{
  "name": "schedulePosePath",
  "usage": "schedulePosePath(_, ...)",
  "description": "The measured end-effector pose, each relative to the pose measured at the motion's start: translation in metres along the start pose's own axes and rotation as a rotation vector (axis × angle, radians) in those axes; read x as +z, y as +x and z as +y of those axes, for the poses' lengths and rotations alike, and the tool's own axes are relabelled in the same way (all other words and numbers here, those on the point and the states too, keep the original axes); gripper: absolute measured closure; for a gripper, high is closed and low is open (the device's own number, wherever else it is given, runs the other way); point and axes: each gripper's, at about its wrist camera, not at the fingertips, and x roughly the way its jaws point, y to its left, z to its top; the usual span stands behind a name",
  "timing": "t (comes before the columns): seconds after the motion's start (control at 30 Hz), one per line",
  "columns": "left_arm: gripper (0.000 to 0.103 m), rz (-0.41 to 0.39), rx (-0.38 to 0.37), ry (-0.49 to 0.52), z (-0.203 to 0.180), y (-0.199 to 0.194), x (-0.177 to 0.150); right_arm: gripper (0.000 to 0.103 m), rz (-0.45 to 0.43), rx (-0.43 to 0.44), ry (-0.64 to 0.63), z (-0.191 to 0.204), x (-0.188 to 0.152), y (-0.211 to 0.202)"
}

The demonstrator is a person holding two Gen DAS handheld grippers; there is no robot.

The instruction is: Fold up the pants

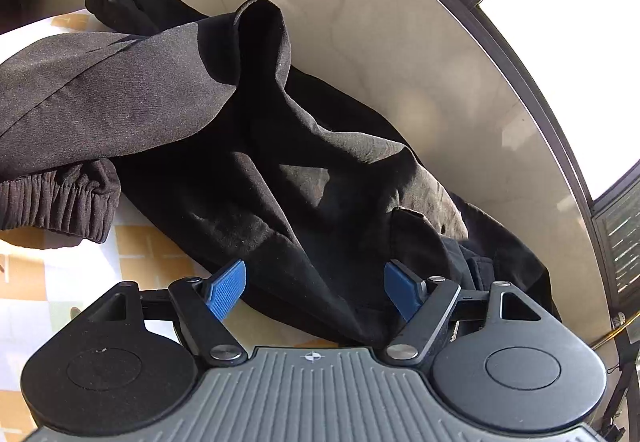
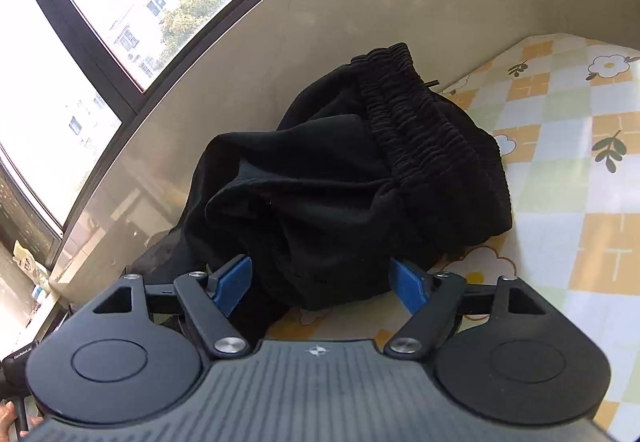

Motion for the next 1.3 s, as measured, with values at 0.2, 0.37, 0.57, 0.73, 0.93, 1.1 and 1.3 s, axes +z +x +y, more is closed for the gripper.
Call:
schedulePosePath(0.2,0.022,0.006,0.019,0.009,-0.005,0.010,0.000,0.024,-0.017,-0.081,0.082,0.000,0.003,0.018)
schedulePosePath(0.37,0.022,0.009,0.042,-0.015,0.000,0.021,0.000,0.039,-0.030,-0.124,0.068,0.001,0.005,0.022)
schedulePosePath(0.57,0.021,0.022,0.092,-0.056,0.005,0.048,0.001,0.078,-0.034,-0.132,0.064,-0.006,0.011,0.021)
schedulePosePath(0.73,0.094,0.028,0.081,-0.044,0.008,0.059,-0.001,0.091,-0.089,-0.094,0.016,-0.004,0.024,-0.007)
schedulePosePath(0.93,0.098,-0.164,0.029,0.069,-0.017,0.002,-0.002,0.094,-0.243,-0.058,-0.088,0.014,0.050,-0.072)
schedulePosePath(1.1,0.098,-0.259,-0.067,0.083,-0.034,-0.059,-0.010,0.094,-0.337,-0.054,-0.106,0.017,0.048,-0.129)
schedulePosePath(1.3,0.098,-0.299,-0.124,0.070,-0.034,-0.114,-0.051,0.094,-0.284,-0.124,-0.072,-0.003,0.012,-0.167)
